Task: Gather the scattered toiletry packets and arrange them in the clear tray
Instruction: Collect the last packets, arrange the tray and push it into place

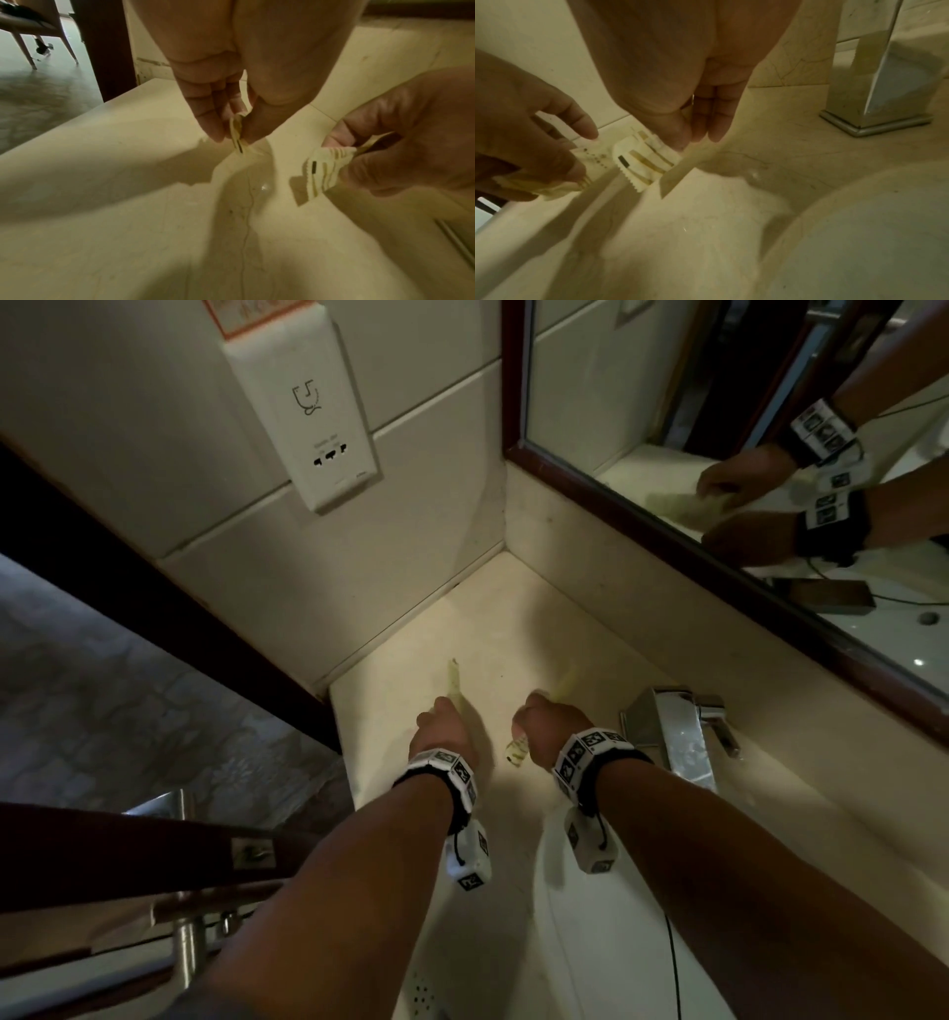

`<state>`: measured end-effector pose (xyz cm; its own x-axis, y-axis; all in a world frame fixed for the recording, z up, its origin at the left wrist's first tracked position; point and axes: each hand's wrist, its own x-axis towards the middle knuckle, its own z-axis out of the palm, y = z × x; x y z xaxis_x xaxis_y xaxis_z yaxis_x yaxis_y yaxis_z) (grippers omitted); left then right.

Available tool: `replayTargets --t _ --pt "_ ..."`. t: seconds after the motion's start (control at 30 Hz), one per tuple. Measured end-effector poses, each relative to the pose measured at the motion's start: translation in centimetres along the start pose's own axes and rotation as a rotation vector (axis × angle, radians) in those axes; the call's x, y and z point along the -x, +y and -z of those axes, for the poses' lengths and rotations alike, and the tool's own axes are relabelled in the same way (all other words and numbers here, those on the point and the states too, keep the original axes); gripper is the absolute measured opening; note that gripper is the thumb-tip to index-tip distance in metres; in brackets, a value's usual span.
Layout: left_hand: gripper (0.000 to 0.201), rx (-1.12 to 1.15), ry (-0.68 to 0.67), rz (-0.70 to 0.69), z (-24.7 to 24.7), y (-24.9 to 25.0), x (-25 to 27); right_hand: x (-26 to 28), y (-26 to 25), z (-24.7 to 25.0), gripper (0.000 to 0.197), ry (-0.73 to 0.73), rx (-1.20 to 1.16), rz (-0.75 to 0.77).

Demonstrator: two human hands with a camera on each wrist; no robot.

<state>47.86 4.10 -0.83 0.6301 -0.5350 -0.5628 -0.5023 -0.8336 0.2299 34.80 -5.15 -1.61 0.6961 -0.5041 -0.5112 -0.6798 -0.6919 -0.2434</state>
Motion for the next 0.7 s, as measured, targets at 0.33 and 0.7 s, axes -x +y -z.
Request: replayTargets --t 0.33,0.7 --pt "0.039 -0.002 0.008 -0.102 2.7 -1.9 4.4 4.0 -2.4 1.9 0.031 0.084 -0.070 -0.018" --pt "0.029 -0.226 -0.008 -0.377 3.8 -4.2 11.2 11.6 -6.6 2.2 0.029 0.317 0.008 -0.068"
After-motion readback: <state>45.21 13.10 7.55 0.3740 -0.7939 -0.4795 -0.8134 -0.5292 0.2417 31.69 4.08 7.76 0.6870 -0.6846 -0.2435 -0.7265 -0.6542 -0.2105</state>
